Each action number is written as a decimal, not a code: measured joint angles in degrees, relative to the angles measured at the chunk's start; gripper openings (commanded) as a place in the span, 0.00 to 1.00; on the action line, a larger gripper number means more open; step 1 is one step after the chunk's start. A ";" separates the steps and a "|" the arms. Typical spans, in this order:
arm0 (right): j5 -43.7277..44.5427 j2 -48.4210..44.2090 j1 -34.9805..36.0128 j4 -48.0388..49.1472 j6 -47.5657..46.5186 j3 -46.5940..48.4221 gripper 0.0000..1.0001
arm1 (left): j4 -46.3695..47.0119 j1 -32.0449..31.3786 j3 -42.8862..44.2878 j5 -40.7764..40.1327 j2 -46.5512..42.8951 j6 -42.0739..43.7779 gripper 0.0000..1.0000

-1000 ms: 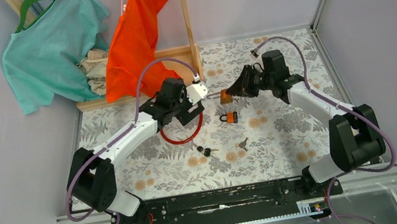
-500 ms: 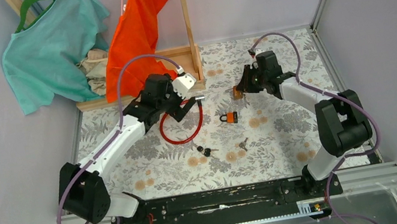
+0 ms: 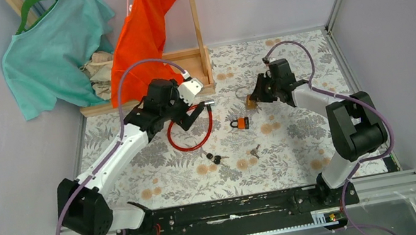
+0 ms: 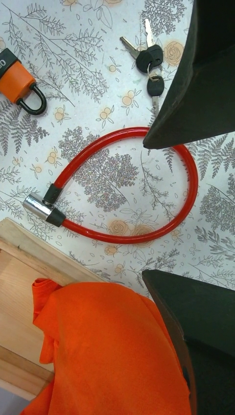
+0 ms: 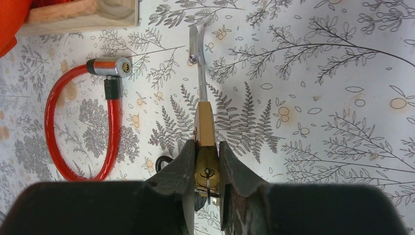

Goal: Unlock with the key

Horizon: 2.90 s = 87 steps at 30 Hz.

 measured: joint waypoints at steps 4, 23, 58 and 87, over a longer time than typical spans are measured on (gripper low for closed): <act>-0.02 0.09 -1.05 0.02 1.49 0.00 0.52 | -0.81 0.24 -0.68 0.72 -1.51 0.04 1.00; 12.37 -4.46 -0.92 -3.80 0.76 -1.09 0.82 | -4.07 2.19 -0.85 4.63 -1.99 0.00 1.00; 20.85 -13.77 28.70 -10.14 12.00 -18.49 0.60 | -4.63 6.32 -0.87 4.20 -3.17 -1.40 1.00; 20.50 -14.47 29.77 -10.75 7.48 -19.30 0.04 | -6.56 6.32 -0.76 5.27 -3.17 -1.44 0.99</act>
